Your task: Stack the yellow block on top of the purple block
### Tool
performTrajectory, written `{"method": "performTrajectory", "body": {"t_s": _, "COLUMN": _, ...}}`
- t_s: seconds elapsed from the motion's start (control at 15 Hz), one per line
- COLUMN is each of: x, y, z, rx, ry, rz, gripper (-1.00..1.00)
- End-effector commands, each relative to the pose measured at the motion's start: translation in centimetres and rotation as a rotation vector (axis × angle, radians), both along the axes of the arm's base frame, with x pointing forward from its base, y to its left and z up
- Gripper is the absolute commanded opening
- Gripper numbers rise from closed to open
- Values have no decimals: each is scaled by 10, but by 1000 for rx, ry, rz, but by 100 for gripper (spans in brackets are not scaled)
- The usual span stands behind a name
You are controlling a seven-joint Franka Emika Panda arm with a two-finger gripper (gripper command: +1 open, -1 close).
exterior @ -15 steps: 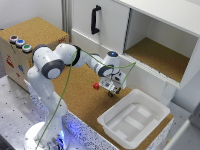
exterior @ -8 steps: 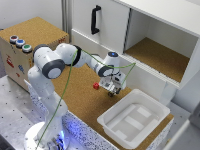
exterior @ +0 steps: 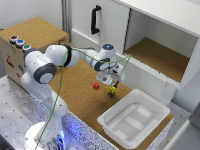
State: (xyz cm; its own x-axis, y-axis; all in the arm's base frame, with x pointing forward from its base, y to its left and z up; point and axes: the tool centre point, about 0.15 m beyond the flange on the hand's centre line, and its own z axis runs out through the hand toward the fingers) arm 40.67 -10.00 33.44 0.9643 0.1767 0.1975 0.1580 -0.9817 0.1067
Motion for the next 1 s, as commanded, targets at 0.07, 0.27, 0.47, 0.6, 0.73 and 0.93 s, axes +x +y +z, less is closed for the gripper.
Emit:
{"method": "performTrajectory", "body": {"t_s": 0.07, "x": -41, "y": 82, "z": -43, "rx": -13, "ry": 45, "rz": 53, "gripper": 100}}
{"method": "performTrajectory", "body": {"t_s": 0.27, "x": -40, "y": 93, "z": -75, "rx": 15, "ry": 77, "rz": 55, "gripper": 100}}
{"method": "performTrajectory", "body": {"t_s": 0.47, "x": -20, "y": 95, "z": -97, "rx": 29, "ry": 71, "rz": 55, "gripper": 100}}
{"method": "performTrajectory", "body": {"t_s": 0.6, "x": -8, "y": 95, "z": -107, "rx": 18, "ry": 76, "rz": 72, "gripper": 100}}
{"method": "performTrajectory", "body": {"t_s": 0.73, "x": -1, "y": 95, "z": -121, "rx": 21, "ry": 112, "rz": 95, "gripper": 100}}
{"method": "performTrajectory", "body": {"t_s": 0.93, "x": 9, "y": 97, "z": -131, "rx": 41, "ry": 93, "rz": 92, "gripper": 100}}
